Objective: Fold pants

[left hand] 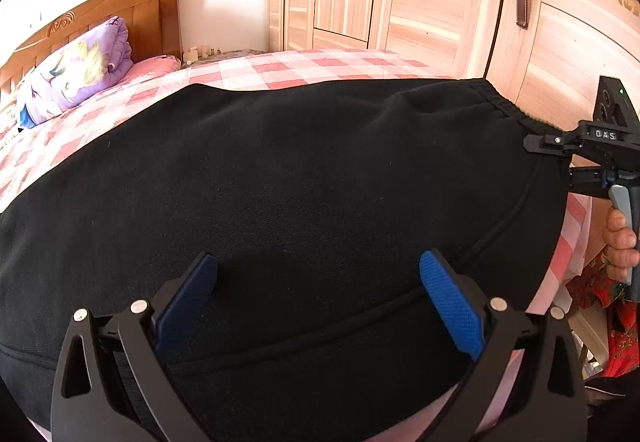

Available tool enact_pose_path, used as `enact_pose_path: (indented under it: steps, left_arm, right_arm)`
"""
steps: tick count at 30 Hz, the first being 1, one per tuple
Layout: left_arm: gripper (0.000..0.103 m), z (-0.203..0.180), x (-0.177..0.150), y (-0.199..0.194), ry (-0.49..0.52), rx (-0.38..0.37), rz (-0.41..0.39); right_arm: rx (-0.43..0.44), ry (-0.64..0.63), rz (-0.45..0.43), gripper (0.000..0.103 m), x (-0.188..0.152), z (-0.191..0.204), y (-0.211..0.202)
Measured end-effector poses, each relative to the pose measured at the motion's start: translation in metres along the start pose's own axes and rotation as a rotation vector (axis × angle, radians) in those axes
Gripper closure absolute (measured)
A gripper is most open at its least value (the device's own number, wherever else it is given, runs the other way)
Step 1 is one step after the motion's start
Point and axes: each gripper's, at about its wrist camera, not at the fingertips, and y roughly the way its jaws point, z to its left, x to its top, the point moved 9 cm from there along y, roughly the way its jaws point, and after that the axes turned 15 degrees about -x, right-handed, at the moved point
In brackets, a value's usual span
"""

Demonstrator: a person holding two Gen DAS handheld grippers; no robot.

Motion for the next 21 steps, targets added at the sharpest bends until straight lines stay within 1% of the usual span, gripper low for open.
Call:
enact_pose_path:
  steps: [2,4,6,7,8,9,11,12,13,14,15,16,17,18,19,20,21]
  left_arm:
    - [0.002,0.000,0.001,0.000,-0.004,0.004,0.012]
    - [0.002,-0.002,0.006,0.000,-0.014,0.012,0.033]
    - [0.002,-0.007,0.015,-0.002,-0.002,0.007,0.024]
    - [0.002,-0.012,0.022,-0.005,0.022,0.011,0.009]
    - [0.002,-0.014,0.025,-0.006,0.042,0.022,0.004]
    - [0.002,-0.016,0.027,-0.006,0.078,0.053,0.007]
    - [0.002,-0.015,0.024,-0.002,0.102,0.079,0.023]
    - [0.002,-0.011,0.017,0.003,0.098,0.081,0.043]
    - [0.002,-0.006,0.011,0.007,0.082,0.080,0.058]
    - [0.002,-0.002,0.007,0.008,0.055,0.062,0.060]
    - [0.002,0.001,0.007,0.006,0.027,0.036,0.047]
    - [0.002,0.006,0.006,0.001,0.008,0.021,0.038]
    - [0.002,0.011,0.006,-0.002,0.008,0.038,0.037]
    - [0.002,0.017,0.005,-0.008,0.016,0.065,0.035]
    - [0.002,0.021,0.004,-0.016,0.021,0.081,0.027]
    - [0.002,0.024,0.003,-0.024,0.022,0.085,0.017]
    - [0.002,0.030,0.001,-0.038,0.016,0.086,-0.002]
  right_arm:
    - [-0.002,-0.007,-0.075,0.070,0.007,0.006,-0.011]
    - [-0.027,-0.044,-0.177,0.073,0.020,0.020,-0.032]
    - [-0.069,-0.065,-0.267,0.075,0.037,0.024,-0.050]
    - [-0.096,-0.062,-0.299,0.075,0.045,0.020,-0.057]
    - [-0.119,-0.050,-0.314,0.075,0.050,0.012,-0.061]
    - [-0.144,-0.038,-0.320,0.075,0.055,0.002,-0.063]
    - [-0.193,0.000,-0.307,0.075,0.058,-0.021,-0.059]
    - [-0.224,0.017,-0.290,0.075,0.055,-0.033,-0.054]
    - [-0.256,0.012,-0.254,0.072,0.048,-0.044,-0.046]
    - [-0.272,0.007,-0.215,0.069,0.042,-0.050,-0.038]
    - [-0.287,0.012,-0.195,0.061,0.038,-0.055,-0.033]
    - [-0.312,0.015,-0.180,0.058,0.034,-0.061,-0.032]
    - [-0.327,0.007,-0.171,0.056,0.033,-0.062,-0.033]
    - [-0.363,-0.014,-0.175,0.048,0.033,-0.061,-0.039]
    - [-0.396,-0.035,-0.194,0.023,0.034,-0.060,-0.046]
    - [-0.442,-0.070,-0.242,0.014,0.037,-0.057,-0.057]
    - [-0.492,-0.116,-0.306,0.013,0.035,-0.053,-0.074]
